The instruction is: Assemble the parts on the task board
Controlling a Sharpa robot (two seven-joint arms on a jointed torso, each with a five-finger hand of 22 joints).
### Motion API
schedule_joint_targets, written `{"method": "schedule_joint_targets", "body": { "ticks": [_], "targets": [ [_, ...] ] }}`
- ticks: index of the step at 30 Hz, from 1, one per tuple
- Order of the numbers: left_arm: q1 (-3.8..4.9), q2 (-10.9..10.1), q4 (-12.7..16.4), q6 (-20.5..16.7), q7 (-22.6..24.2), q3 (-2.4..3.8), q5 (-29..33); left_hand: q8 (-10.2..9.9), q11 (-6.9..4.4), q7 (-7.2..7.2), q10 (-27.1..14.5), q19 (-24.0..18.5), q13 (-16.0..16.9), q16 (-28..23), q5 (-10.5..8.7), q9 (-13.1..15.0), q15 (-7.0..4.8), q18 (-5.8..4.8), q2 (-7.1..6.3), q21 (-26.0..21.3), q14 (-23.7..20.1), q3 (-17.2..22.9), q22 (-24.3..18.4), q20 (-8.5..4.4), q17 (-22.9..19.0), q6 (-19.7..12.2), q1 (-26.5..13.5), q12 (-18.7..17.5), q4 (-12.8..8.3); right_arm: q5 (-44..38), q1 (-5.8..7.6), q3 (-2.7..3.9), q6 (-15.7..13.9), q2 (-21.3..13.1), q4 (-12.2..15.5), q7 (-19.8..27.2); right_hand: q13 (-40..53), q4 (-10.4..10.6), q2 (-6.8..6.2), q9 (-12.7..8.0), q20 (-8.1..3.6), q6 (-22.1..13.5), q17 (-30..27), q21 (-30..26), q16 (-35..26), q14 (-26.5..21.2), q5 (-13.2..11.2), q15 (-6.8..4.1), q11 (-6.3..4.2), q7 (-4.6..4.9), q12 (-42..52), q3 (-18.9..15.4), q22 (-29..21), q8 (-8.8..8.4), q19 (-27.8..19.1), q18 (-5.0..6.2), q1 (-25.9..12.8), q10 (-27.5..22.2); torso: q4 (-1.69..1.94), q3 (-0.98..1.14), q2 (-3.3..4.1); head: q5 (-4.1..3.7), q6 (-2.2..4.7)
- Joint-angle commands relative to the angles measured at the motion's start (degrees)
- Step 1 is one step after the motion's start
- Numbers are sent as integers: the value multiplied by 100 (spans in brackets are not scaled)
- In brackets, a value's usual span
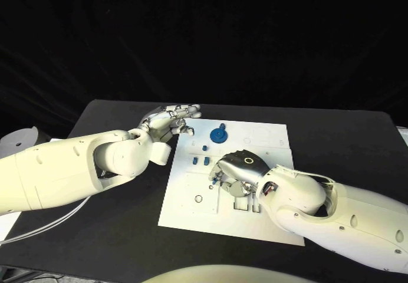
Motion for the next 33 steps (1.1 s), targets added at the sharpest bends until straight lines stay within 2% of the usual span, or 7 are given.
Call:
{"method": "schedule_joint_targets", "body": {
  "ticks": [1,19,23,30,33],
  "targets": [
    [2,9,13,119,30,4,-13,-15,2,1,-32,13,-5,22,31,-6,2,100,-10,-39,-22,-8,-5,22,-5,-28,6,35,-25,-21,-11,-11,177,33,-19,68,-6,-7,-9,6,26,1,485,-37,-19,425,17,35,-5,29,23,11,1054,20,415,77,-42,31,-3,0,2,5,-7],
    [2,5,4,142,5,4,-13,-15,2,1,-32,13,-5,22,31,-6,2,100,-10,-39,-22,-8,-5,22,-5,-28,6,35,-25,-27,-51,-41,262,149,-97,70,-9,-13,-7,7,28,-2,476,-40,-24,423,17,39,1,35,22,15,1050,18,413,79,-47,30,5,0,-1,35,-46],
    [2,-1,10,156,-7,4,-13,-15,2,1,-32,13,-5,22,31,-6,2,100,-10,-39,-22,-8,-5,22,-5,-28,6,35,-25,-44,-53,-45,324,165,-137,53,-11,-15,-5,7,29,-3,478,-40,-23,423,17,40,3,37,22,16,1050,18,413,78,-49,30,3,-6,0,39,-56],
    [2,-7,11,161,-18,4,-18,-15,2,1,-32,13,-5,22,31,-6,2,100,-10,-39,-22,-8,-5,22,-5,-28,6,35,-25,-90,-54,-51,507,182,-149,29,-14,-17,-6,9,33,-3,471,-46,-27,422,16,45,8,43,23,12,1043,18,410,80,-64,31,4,-2,-2,38,-58],
    [2,-10,15,162,-25,4,-19,-15,2,1,-32,13,-5,22,31,-6,2,100,-10,-39,-22,-8,-5,22,-5,-28,6,35,-25,-98,-53,-59,560,195,-157,7,-47,-2,-68,-6,50,-84,462,-54,-33,419,13,78,56,75,-2,-37,1033,-17,406,82,-163,-63,-1,-3,-1,41,-57]
  ]
}}
